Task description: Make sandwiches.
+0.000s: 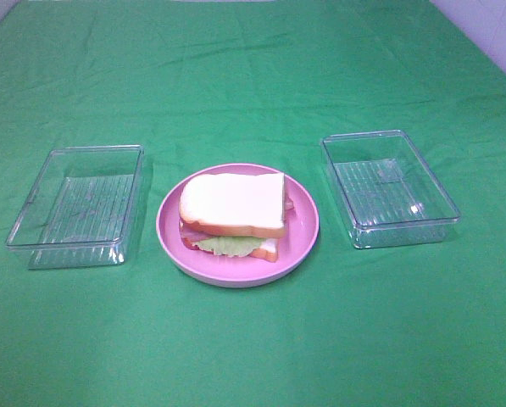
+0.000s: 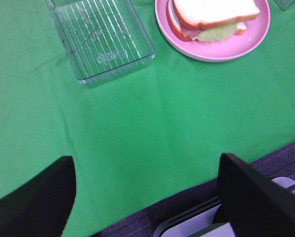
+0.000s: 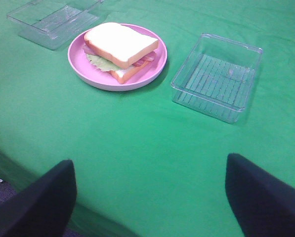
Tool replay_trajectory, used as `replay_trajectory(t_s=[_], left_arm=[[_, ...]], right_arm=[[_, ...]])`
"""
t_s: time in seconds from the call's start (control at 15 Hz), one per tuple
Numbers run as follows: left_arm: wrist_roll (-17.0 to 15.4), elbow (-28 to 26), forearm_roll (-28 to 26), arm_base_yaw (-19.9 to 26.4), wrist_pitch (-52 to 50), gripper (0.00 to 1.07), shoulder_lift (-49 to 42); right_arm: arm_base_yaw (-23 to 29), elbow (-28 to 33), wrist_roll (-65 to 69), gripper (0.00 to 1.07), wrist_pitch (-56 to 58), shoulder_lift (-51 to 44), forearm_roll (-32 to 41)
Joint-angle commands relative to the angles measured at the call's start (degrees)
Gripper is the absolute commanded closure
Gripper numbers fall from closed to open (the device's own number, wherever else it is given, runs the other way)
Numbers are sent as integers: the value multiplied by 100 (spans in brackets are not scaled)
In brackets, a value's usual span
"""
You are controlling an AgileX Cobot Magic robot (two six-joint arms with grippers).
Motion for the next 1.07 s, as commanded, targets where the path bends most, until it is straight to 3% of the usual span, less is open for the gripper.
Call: replay_trajectory(t_s=[0.07, 0.33, 0.53, 0.6, 1.07], left_arm=[[275, 739, 11, 6, 34, 31, -1175], [395, 1232, -69, 6, 11, 31, -2899], [1209, 1644, -195, 6, -74, 31, -3810], [1541, 2017, -705, 6, -470, 31, -4142], [1564, 2097, -888, 17, -602, 31, -3988]], right_arm=[[6, 17, -57, 29, -63, -46, -52], [6, 17, -57, 29, -63, -46, -52], [6, 17, -57, 29, -63, -46, -46], [6, 17, -57, 29, -63, -46, -46], [6, 17, -57, 29, -63, -40, -29]])
